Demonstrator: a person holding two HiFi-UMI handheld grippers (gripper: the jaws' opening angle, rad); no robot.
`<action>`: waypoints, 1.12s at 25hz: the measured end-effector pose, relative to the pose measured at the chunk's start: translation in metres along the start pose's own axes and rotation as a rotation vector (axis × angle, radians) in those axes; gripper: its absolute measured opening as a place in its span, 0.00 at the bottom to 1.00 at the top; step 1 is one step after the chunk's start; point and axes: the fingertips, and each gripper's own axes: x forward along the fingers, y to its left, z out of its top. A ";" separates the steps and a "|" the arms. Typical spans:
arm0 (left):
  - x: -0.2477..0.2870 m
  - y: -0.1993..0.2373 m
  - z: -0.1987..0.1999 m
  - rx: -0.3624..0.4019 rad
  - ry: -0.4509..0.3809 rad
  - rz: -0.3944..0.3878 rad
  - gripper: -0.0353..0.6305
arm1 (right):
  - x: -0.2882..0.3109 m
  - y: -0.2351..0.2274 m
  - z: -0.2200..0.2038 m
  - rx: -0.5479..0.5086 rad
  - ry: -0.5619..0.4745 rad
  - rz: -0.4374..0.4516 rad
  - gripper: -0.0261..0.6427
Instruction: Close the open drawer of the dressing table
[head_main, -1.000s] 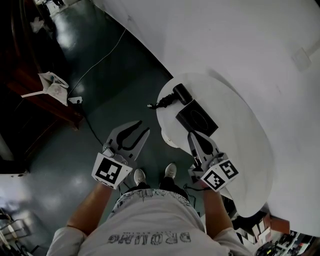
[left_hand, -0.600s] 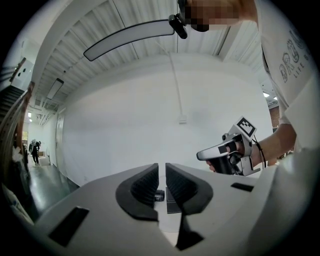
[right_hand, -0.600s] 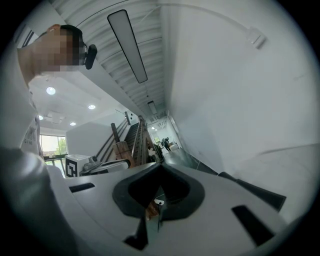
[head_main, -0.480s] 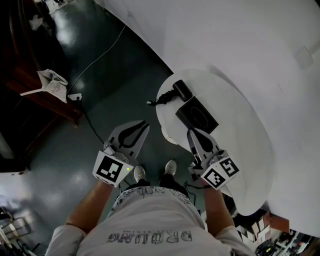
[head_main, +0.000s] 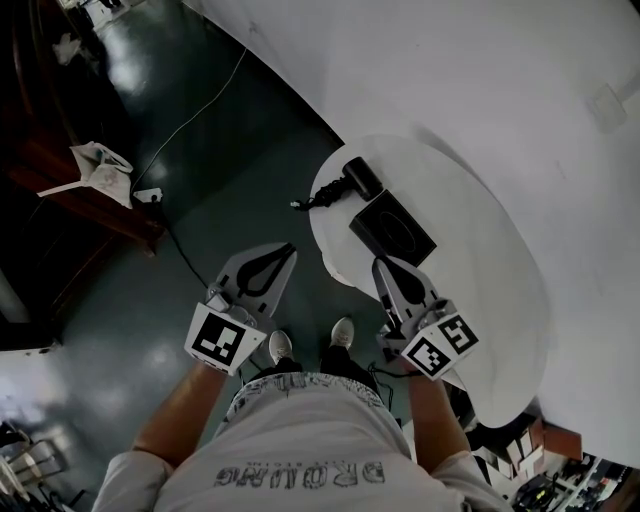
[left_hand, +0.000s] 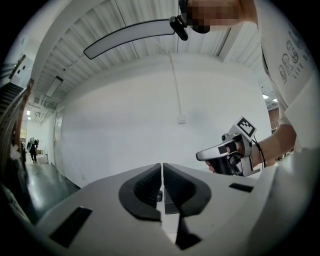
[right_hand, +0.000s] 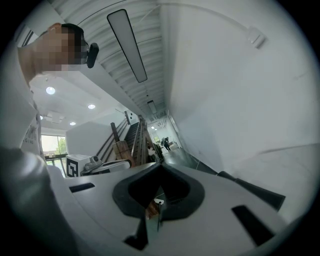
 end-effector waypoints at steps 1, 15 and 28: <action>0.000 0.000 0.000 -0.001 -0.001 -0.001 0.10 | 0.000 0.000 0.000 -0.002 0.002 0.000 0.05; 0.000 0.000 -0.002 -0.014 -0.007 -0.006 0.09 | 0.005 0.007 -0.011 -0.012 0.041 0.011 0.05; -0.003 0.001 -0.008 -0.046 -0.002 0.005 0.09 | 0.008 0.008 -0.017 0.010 0.057 0.013 0.05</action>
